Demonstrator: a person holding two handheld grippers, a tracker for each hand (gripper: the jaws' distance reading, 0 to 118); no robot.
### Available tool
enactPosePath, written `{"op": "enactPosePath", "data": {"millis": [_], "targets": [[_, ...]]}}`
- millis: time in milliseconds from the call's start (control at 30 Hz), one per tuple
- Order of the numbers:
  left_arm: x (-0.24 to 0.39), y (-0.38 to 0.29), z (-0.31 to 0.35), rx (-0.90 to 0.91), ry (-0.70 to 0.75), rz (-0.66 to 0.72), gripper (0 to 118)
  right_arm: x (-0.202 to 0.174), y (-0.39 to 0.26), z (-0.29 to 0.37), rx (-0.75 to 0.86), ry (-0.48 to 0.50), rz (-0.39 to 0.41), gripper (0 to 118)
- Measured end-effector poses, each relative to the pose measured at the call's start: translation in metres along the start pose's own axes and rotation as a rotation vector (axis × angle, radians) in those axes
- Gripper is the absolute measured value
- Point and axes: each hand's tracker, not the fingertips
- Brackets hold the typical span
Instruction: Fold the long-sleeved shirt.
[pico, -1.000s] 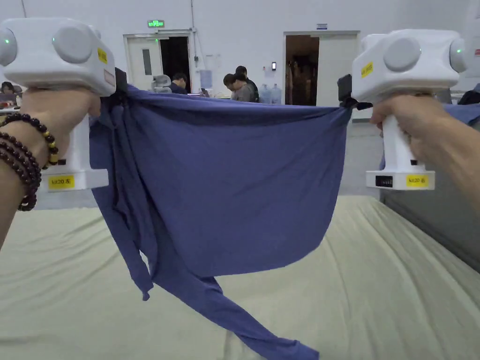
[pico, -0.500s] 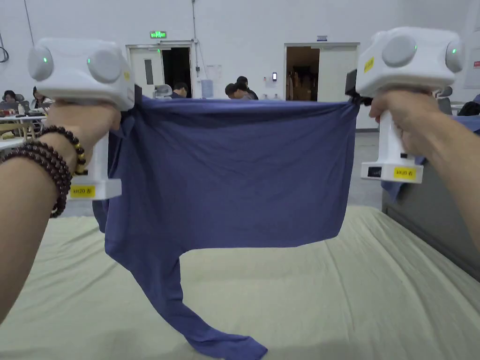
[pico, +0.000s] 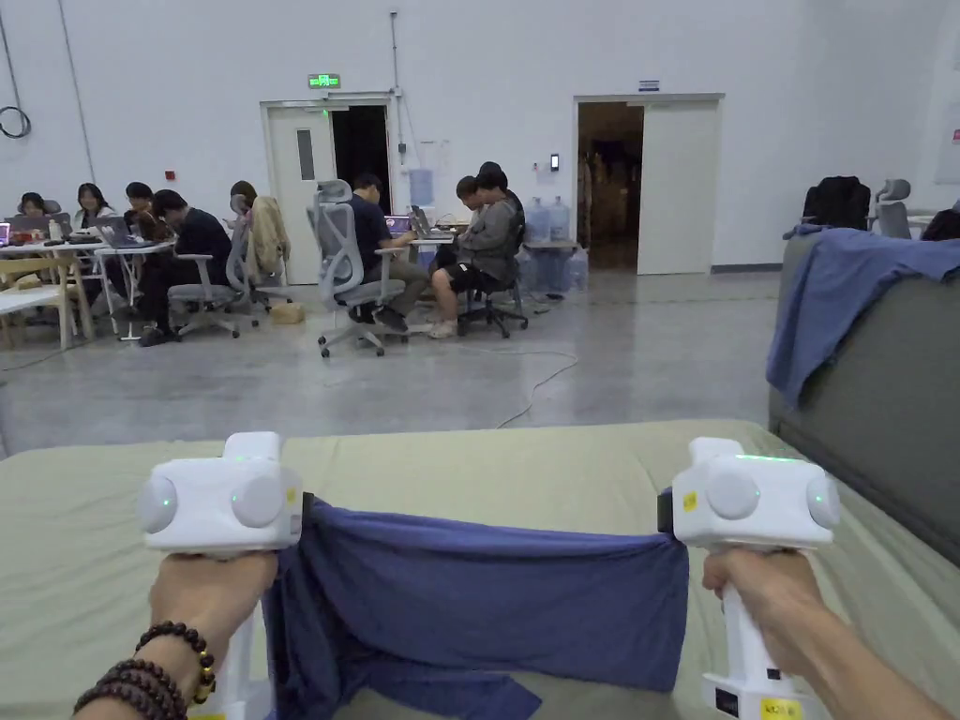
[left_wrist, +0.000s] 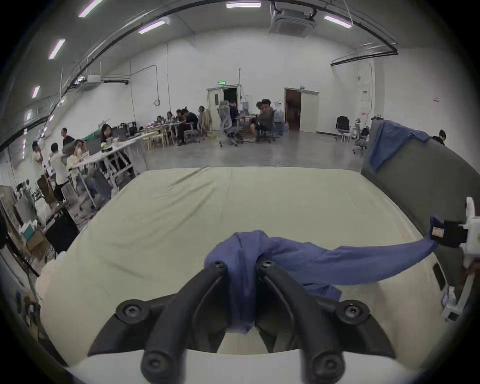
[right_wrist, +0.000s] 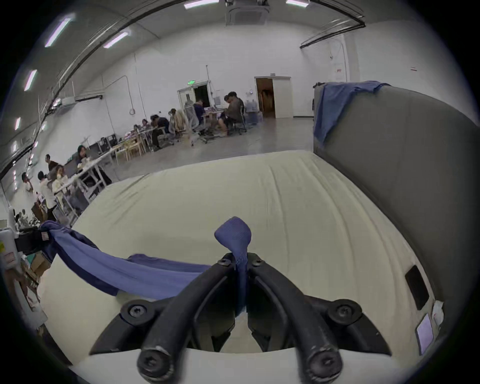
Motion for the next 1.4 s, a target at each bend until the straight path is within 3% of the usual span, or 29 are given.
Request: {"op": "enactPosePath", "data": {"millis": [100,200,333,533,600,667,800,833,867,900,933,967,1000,1033,1100,1133,1167,1200,1267,1333,1367,1400], "targets": [[-0.005,-0.017,0.039,0.058,0.027,-0.030,12,0.005,-0.017,0.038,0.056,0.102,0.003,3],[-0.011,-0.053,0.090,0.065,0.008,-0.056,12,0.009,-0.049,0.085,0.050,0.103,0.046,3],[-0.027,-0.142,0.159,0.038,-0.128,-0.044,12,0.024,-0.127,0.150,0.009,0.123,0.120,3],[-0.048,-0.294,0.205,-0.241,-0.162,-0.076,12,0.054,-0.264,0.197,-0.301,0.158,0.107,3],[-0.049,-0.326,0.207,-0.356,-0.175,-0.104,12,0.058,-0.297,0.194,-0.426,0.161,0.178,3],[-0.052,-0.349,0.201,-0.428,-0.197,-0.104,12,0.059,-0.322,0.184,-0.517,0.135,0.220,3],[-0.052,-0.365,0.191,-0.446,-0.166,-0.110,12,0.057,-0.345,0.167,-0.596,0.144,0.220,3],[-0.055,-0.364,0.189,-0.446,-0.168,-0.103,21,0.055,-0.347,0.165,-0.608,0.134,0.235,4],[-0.058,-0.361,0.188,-0.450,-0.172,-0.093,44,0.054,-0.348,0.167,-0.613,0.128,0.239,11],[-0.061,-0.357,0.188,-0.450,-0.172,-0.086,83,0.054,-0.346,0.168,-0.607,0.124,0.241,26],[-0.061,-0.355,0.193,-0.448,-0.188,-0.079,118,0.055,-0.343,0.173,-0.593,0.135,0.241,62],[-0.064,-0.351,0.195,-0.443,-0.200,-0.073,115,0.056,-0.340,0.177,-0.562,0.155,0.231,95],[-0.065,-0.341,0.204,-0.336,-0.196,-0.069,114,0.057,-0.338,0.184,-0.533,0.141,0.221,114],[-0.064,-0.337,0.208,-0.350,-0.208,-0.066,115,0.058,-0.334,0.188,-0.500,0.123,0.216,117],[-0.055,-0.336,0.225,-0.341,-0.180,-0.053,112,0.061,-0.326,0.195,-0.468,0.114,0.206,115],[-0.052,-0.335,0.227,-0.346,-0.149,-0.037,83,0.060,-0.323,0.197,-0.467,0.097,0.186,93],[-0.050,-0.335,0.230,-0.337,-0.137,-0.032,24,0.061,-0.321,0.199,-0.460,0.083,0.166,49],[-0.065,-0.334,0.220,-0.305,-0.142,-0.032,0,0.061,-0.318,0.202,-0.443,0.082,0.161,2],[-0.062,-0.343,0.215,-0.315,-0.092,-0.040,0,0.060,-0.317,0.201,-0.436,0.062,0.168,0],[-0.066,-0.345,0.214,-0.360,-0.169,-0.052,0,0.059,-0.313,0.205,-0.433,0.091,0.176,0],[-0.066,-0.348,0.213,-0.364,-0.170,-0.029,21,0.058,-0.312,0.206,-0.436,0.101,0.180,0],[-0.065,-0.351,0.211,-0.378,-0.176,-0.019,65,0.057,-0.312,0.203,-0.434,0.106,0.181,0]]}}
